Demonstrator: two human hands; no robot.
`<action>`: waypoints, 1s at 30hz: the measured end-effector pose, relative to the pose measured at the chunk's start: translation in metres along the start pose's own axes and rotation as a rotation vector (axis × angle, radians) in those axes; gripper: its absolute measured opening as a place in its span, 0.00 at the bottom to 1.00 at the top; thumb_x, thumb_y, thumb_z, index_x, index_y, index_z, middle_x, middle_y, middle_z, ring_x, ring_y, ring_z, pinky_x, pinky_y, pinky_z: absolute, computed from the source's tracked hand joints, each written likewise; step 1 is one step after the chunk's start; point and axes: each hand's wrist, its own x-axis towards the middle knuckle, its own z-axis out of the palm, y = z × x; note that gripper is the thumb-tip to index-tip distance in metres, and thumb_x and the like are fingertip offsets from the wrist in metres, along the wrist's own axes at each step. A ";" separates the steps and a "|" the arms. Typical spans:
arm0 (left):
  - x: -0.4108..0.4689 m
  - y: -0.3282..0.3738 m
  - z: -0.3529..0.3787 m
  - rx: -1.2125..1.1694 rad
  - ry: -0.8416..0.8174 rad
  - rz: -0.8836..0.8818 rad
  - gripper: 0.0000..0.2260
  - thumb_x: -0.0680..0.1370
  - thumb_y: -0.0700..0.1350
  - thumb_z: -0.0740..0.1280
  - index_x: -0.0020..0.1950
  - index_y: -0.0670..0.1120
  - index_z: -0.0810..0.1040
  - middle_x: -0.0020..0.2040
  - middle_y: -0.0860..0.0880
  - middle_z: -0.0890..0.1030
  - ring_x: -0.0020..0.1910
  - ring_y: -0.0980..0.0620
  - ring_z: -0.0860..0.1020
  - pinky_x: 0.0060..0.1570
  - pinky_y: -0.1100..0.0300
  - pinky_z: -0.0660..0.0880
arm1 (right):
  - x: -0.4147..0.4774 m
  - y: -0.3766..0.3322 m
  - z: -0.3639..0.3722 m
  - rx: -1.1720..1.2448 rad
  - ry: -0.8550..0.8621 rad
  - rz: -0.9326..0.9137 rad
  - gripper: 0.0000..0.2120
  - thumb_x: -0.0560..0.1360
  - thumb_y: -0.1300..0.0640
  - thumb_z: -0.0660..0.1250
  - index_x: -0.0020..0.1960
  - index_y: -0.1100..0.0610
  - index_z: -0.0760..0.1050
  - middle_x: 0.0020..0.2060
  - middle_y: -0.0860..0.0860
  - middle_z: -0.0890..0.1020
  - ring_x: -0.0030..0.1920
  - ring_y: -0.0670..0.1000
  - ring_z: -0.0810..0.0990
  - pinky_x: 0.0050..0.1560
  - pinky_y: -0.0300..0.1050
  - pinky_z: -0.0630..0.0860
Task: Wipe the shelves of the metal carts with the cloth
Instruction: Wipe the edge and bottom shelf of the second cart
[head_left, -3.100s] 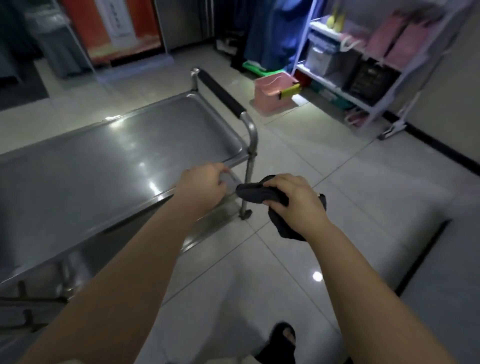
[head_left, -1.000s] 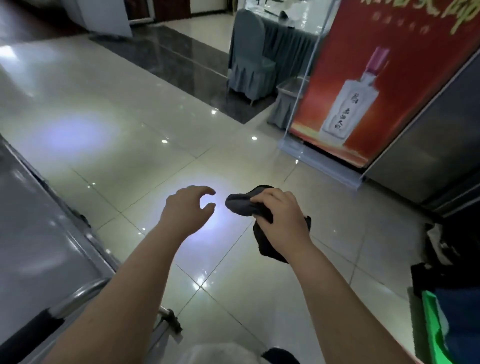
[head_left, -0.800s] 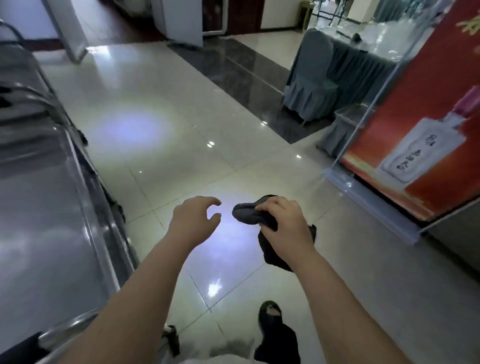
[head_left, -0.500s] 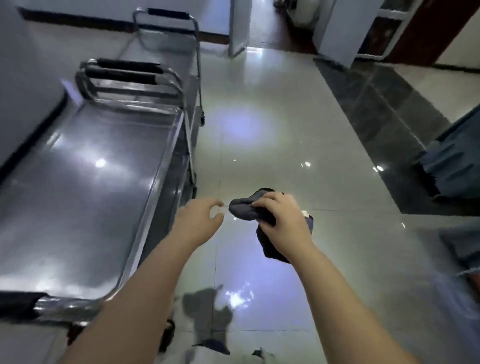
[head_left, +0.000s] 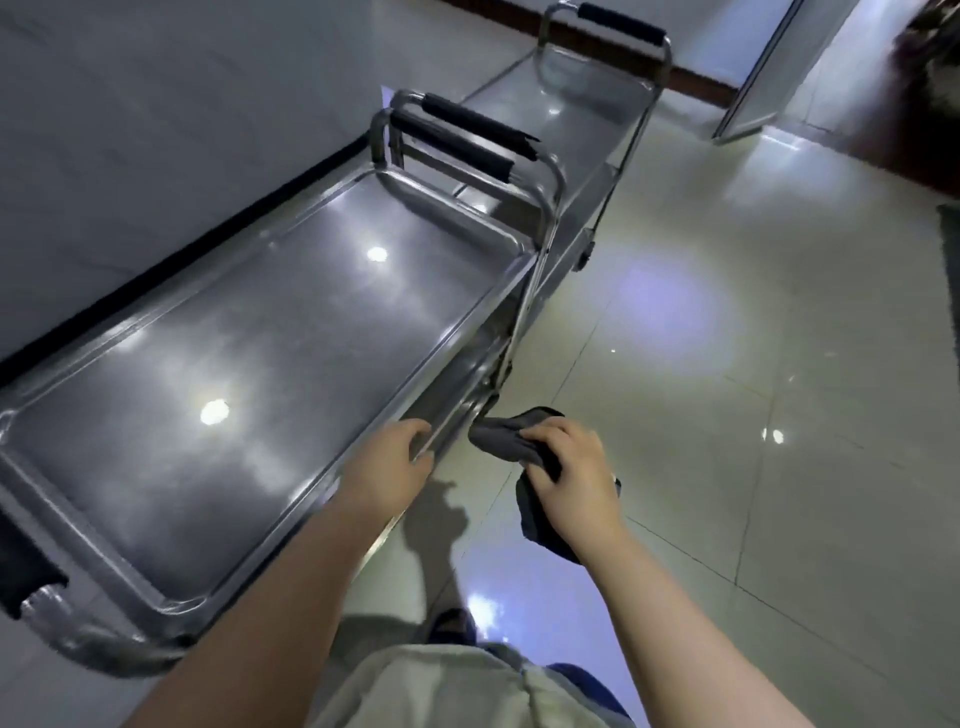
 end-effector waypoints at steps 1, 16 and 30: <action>0.013 0.010 -0.004 -0.016 0.040 -0.010 0.18 0.76 0.47 0.67 0.66 0.50 0.75 0.64 0.50 0.77 0.63 0.49 0.75 0.63 0.54 0.70 | 0.016 0.006 -0.002 0.000 -0.037 -0.031 0.14 0.71 0.63 0.71 0.55 0.52 0.81 0.54 0.46 0.79 0.54 0.50 0.72 0.52 0.42 0.64; 0.110 0.059 0.107 -0.039 0.375 -0.451 0.14 0.75 0.47 0.65 0.60 0.50 0.77 0.56 0.48 0.81 0.55 0.44 0.78 0.51 0.48 0.75 | 0.170 0.137 0.070 0.232 -0.435 -0.422 0.15 0.69 0.63 0.72 0.55 0.57 0.80 0.56 0.52 0.78 0.57 0.53 0.74 0.63 0.42 0.68; 0.271 -0.127 0.270 0.070 0.407 -0.671 0.22 0.77 0.49 0.62 0.71 0.52 0.69 0.69 0.45 0.73 0.68 0.42 0.70 0.67 0.48 0.67 | 0.285 0.252 0.325 0.095 -0.305 -0.641 0.13 0.75 0.56 0.66 0.58 0.55 0.81 0.56 0.55 0.80 0.54 0.57 0.72 0.53 0.54 0.76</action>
